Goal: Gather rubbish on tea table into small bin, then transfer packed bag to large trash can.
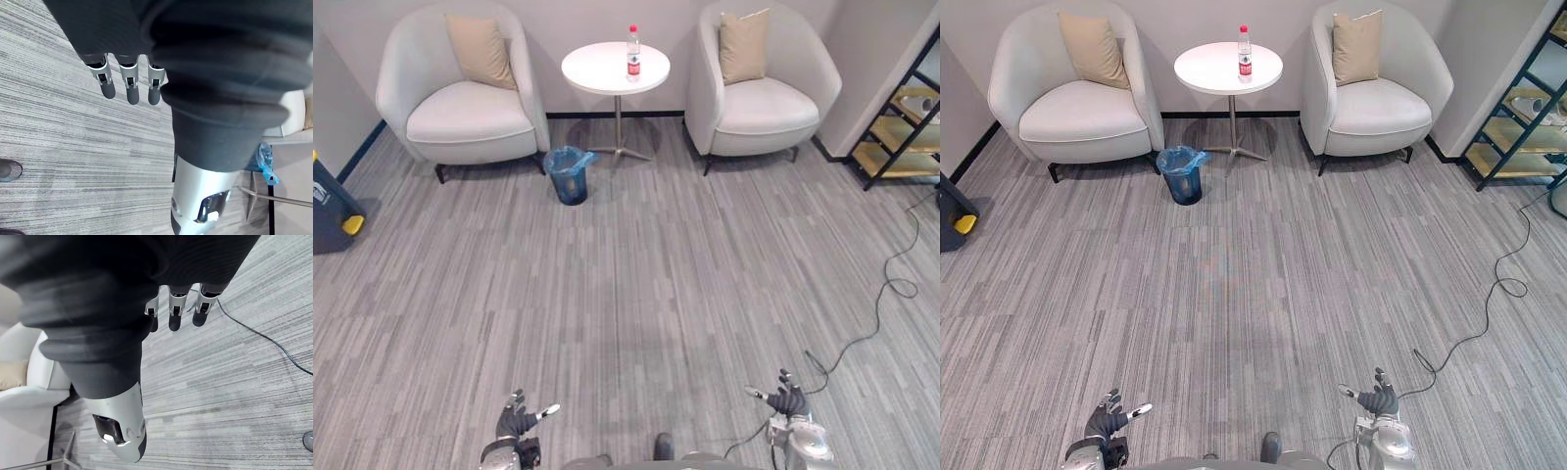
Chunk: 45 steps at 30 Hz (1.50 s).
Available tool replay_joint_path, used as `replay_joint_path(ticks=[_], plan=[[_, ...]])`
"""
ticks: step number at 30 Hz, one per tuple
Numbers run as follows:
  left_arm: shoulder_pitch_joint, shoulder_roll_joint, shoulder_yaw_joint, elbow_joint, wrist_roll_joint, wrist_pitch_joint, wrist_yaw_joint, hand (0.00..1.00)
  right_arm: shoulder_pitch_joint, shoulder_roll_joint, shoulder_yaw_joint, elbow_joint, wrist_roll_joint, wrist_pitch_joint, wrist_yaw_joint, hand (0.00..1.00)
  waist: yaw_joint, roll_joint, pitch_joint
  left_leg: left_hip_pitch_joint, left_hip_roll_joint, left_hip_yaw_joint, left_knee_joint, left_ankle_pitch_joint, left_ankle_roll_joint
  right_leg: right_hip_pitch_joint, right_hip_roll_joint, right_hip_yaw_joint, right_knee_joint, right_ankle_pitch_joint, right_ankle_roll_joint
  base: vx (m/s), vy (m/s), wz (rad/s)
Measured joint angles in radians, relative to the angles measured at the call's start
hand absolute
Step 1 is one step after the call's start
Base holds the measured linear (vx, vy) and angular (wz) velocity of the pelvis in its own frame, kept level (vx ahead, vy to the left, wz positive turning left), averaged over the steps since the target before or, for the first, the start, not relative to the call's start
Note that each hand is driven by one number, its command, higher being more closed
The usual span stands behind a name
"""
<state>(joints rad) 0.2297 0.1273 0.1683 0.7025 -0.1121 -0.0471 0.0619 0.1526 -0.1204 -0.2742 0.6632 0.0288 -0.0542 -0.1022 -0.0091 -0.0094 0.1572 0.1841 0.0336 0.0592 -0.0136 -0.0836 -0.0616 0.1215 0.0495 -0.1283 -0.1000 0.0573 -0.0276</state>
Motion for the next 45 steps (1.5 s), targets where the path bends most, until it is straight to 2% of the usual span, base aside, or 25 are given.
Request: replay_joint_path(ticks=[7, 20, 21, 23, 25, 26, 27, 28, 30, 31, 33, 35, 36, 37, 38, 39, 40, 41, 42, 43, 44, 45], plan=[[0.020, 0.004, 0.001, 0.000, 0.011, 0.000, -0.019, 0.00, 0.029, -0.046, -0.004, 0.000, -0.030, 0.001, 0.020, 0.00, -0.001, 0.005, -0.004, 0.001, 0.001, 0.021, -0.005, -0.002, 0.003, -0.001, 0.002, 0.021, 0.000, 0.000, 0.000, -0.03, 0.025, -0.08], [0.017, 0.005, 0.000, -0.008, 0.027, 0.000, -0.020, 0.00, 0.030, -0.051, -0.031, -0.001, -0.040, 0.019, 0.020, 0.00, -0.002, 0.012, -0.010, -0.026, 0.003, 0.031, -0.003, -0.009, 0.011, -0.029, 0.004, 0.024, -0.001, -0.010, 0.008, -0.02, 0.012, -0.01], [0.014, 0.005, 0.000, -0.010, 0.027, 0.000, -0.019, 0.00, 0.024, -0.051, -0.030, -0.002, -0.040, 0.019, 0.020, 0.00, -0.001, 0.013, -0.010, -0.046, 0.003, 0.034, 0.016, -0.020, 0.025, -0.041, 0.004, 0.025, 0.000, -0.013, 0.004, 0.00, 0.023, -0.05], [0.017, 0.004, 0.000, -0.035, 0.027, 0.000, -0.018, 0.00, 0.012, -0.051, -0.030, -0.001, -0.040, 0.020, 0.018, 0.00, 0.001, 0.017, -0.010, -0.088, 0.006, 0.046, 0.071, -0.052, 0.026, -0.062, 0.004, 0.035, 0.004, -0.016, 0.001, 0.02, 0.033, -0.20], [0.020, 0.003, 0.000, -0.053, 0.026, 0.000, -0.017, 0.00, -0.001, -0.057, -0.029, -0.001, -0.040, 0.020, 0.016, 0.00, 0.021, 0.035, -0.007, -0.129, 0.018, 0.069, 0.135, -0.092, 0.029, -0.123, 0.008, 0.049, 0.091, -0.062, 0.006, 0.04, 0.050, -0.35], [0.019, 0.002, -0.001, -0.078, 0.026, 0.000, -0.016, 0.00, -0.012, -0.062, -0.024, -0.002, -0.040, 0.020, 0.015, 0.00, 0.022, 0.042, -0.005, -0.157, 0.021, 0.079, 0.177, -0.121, 0.040, -0.194, 0.002, 0.049, 0.220, -0.129, 0.016, 0.02, 0.037, -0.17], [0.019, 0.003, -0.001, -0.093, 0.025, 0.000, -0.016, 0.00, -0.013, -0.062, -0.022, -0.002, -0.040, 0.020, 0.015, 0.00, 0.022, 0.042, -0.005, -0.168, 0.019, 0.080, 0.195, -0.135, 0.045, -0.229, -0.006, 0.049, 0.291, -0.168, 0.027, 0.06, 0.058, -0.05], [0.015, 0.004, -0.004, -0.119, 0.024, -0.003, -0.014, 0.00, -0.010, -0.062, -0.021, -0.002, -0.040, 0.021, 0.015, 0.00, 0.021, 0.031, 0.002, -0.171, 0.000, 0.077, 0.225, -0.172, 0.061, -0.298, -0.039, 0.035, 0.464, -0.251, 0.061, 0.10, 0.063, 0.00], [0.013, 0.005, -0.017, -0.121, 0.024, -0.002, -0.010, 0.00, -0.010, -0.063, -0.019, -0.003, -0.039, 0.022, 0.014, 0.00, 0.022, 0.027, 0.006, -0.158, -0.013, 0.072, 0.233, -0.203, 0.078, -0.381, -0.084, -0.015, 0.660, -0.275, 0.080, 0.20, 0.071, 0.05], [0.007, 0.018, -0.044, -0.122, 0.024, -0.001, -0.002, 0.00, -0.006, -0.065, 0.004, -0.010, -0.038, 0.023, 0.012, 0.00, 0.014, 0.022, 0.020, -0.120, -0.023, 0.056, 0.232, -0.221, 0.101, -0.476, -0.125, -0.053, 0.857, -0.300, 0.102, 0.21, 0.040, 0.16], [0.007, 0.029, -0.053, -0.122, 0.024, 0.000, 0.008, 0.00, 0.000, -0.065, 0.018, -0.010, -0.037, 0.027, 0.012, 0.00, 0.006, 0.030, 0.032, -0.086, -0.015, 0.048, 0.221, -0.228, 0.091, -0.520, -0.141, -0.081, 0.856, -0.326, 0.093, 0.33, 0.022, 0.24], [-0.020, 0.040, -0.050, -0.122, 0.023, 0.000, 0.011, 0.00, -0.013, -0.078, 0.018, -0.010, -0.035, 0.027, 0.013, 0.00, -0.017, 0.039, 0.051, -0.024, 0.017, 0.018, 0.164, -0.231, 0.088, -0.564, -0.138, -0.118, 0.720, -0.314, 0.083, 0.51, -0.058, 0.44], [-0.041, 0.039, -0.049, -0.122, 0.020, -0.001, 0.014, 0.00, -0.025, -0.100, 0.018, -0.010, -0.035, 0.026, 0.013, 0.00, -0.033, 0.059, 0.066, 0.011, 0.051, 0.002, 0.126, -0.229, 0.085, -0.585, -0.118, -0.117, 0.598, -0.262, 0.077, 0.52, -0.127, 0.45], [-0.053, 0.039, -0.049, -0.122, 0.018, -0.001, 0.015, 0.00, -0.031, -0.110, 0.018, -0.010, -0.035, 0.026, 0.013, 0.00, -0.041, 0.064, 0.073, 0.028, 0.063, -0.007, 0.110, -0.228, 0.077, -0.598, -0.113, -0.116, 0.538, -0.226, 0.079, 0.66, -0.180, 0.50], [-0.066, 0.041, -0.047, -0.124, 0.017, -0.003, 0.020, 0.00, -0.034, -0.124, 0.018, -0.012, -0.034, 0.025, 0.011, 0.00, -0.045, 0.054, 0.080, 0.054, 0.072, -0.008, 0.098, -0.226, 0.038, -0.612, -0.108, -0.097, 0.411, -0.124, 0.073, 0.61, -0.192, 0.38], [-0.074, 0.038, -0.046, -0.124, 0.018, -0.005, 0.028, 0.00, -0.030, -0.133, 0.017, -0.014, -0.034, 0.026, 0.008, 0.00, -0.048, 0.042, 0.078, 0.083, 0.090, -0.011, 0.101, -0.240, -0.003, -0.612, -0.109, -0.098, 0.385, 0.056, 0.022, 0.62, -0.207, 0.20], [-0.081, 0.029, -0.046, -0.121, 0.018, -0.004, 0.028, 0.00, -0.044, -0.137, 0.016, -0.014, -0.034, 0.027, 0.007, 0.00, -0.045, 0.062, 0.084, 0.081, 0.112, -0.012, 0.114, -0.239, -0.013, -0.622, -0.096, -0.114, 0.433, 0.024, -0.016, 0.60, -0.243, 0.17], [-0.093, 0.027, -0.049, -0.123, 0.019, -0.005, 0.026, 0.00, -0.059, -0.127, 0.017, -0.023, -0.034, 0.023, 0.005, 0.00, -0.049, 0.068, 0.090, 0.048, 0.124, -0.003, 0.194, -0.201, -0.076, -0.639, -0.102, -0.126, 0.523, -0.052, -0.023, 0.59, -0.273, 0.18], [-0.093, 0.019, -0.047, -0.126, 0.019, -0.006, 0.026, 0.00, -0.061, -0.114, 0.021, -0.024, -0.034, 0.023, 0.010, 0.00, -0.054, 0.072, 0.094, -0.002, 0.142, 0.009, 0.358, -0.139, -0.104, -0.603, -0.101, -0.139, 0.558, -0.117, -0.032, 0.60, -0.293, 0.29], [-0.090, 0.010, -0.044, -0.126, 0.019, -0.006, 0.027, 0.00, -0.060, -0.113, 0.028, -0.024, -0.034, 0.022, 0.010, 0.00, -0.053, 0.077, 0.102, -0.033, 0.153, 0.014, 0.469, -0.083, -0.090, -0.560, -0.094, -0.144, 0.555, -0.146, -0.034, 0.64, -0.314, 0.24], [-0.071, -0.006, -0.043, -0.135, 0.019, -0.007, 0.026, 0.00, -0.050, -0.113, 0.061, -0.037, -0.034, 0.021, 0.010, 0.00, -0.046, 0.084, 0.113, -0.121, 0.198, 0.029, 0.722, 0.079, -0.069, -0.455, -0.072, -0.149, 0.514, -0.185, -0.046, 0.65, -0.297, 0.00], [-0.044, -0.012, -0.045, -0.162, 0.019, -0.007, 0.023, 0.00, -0.036, -0.100, 0.089, -0.082, -0.034, 0.017, 0.009, 0.00, -0.027, 0.089, 0.122, -0.220, 0.251, 0.049, 0.982, 0.049, -0.027, -0.356, -0.037, -0.139, 0.461, -0.211, -0.060, 0.64, -0.277, -0.10]])
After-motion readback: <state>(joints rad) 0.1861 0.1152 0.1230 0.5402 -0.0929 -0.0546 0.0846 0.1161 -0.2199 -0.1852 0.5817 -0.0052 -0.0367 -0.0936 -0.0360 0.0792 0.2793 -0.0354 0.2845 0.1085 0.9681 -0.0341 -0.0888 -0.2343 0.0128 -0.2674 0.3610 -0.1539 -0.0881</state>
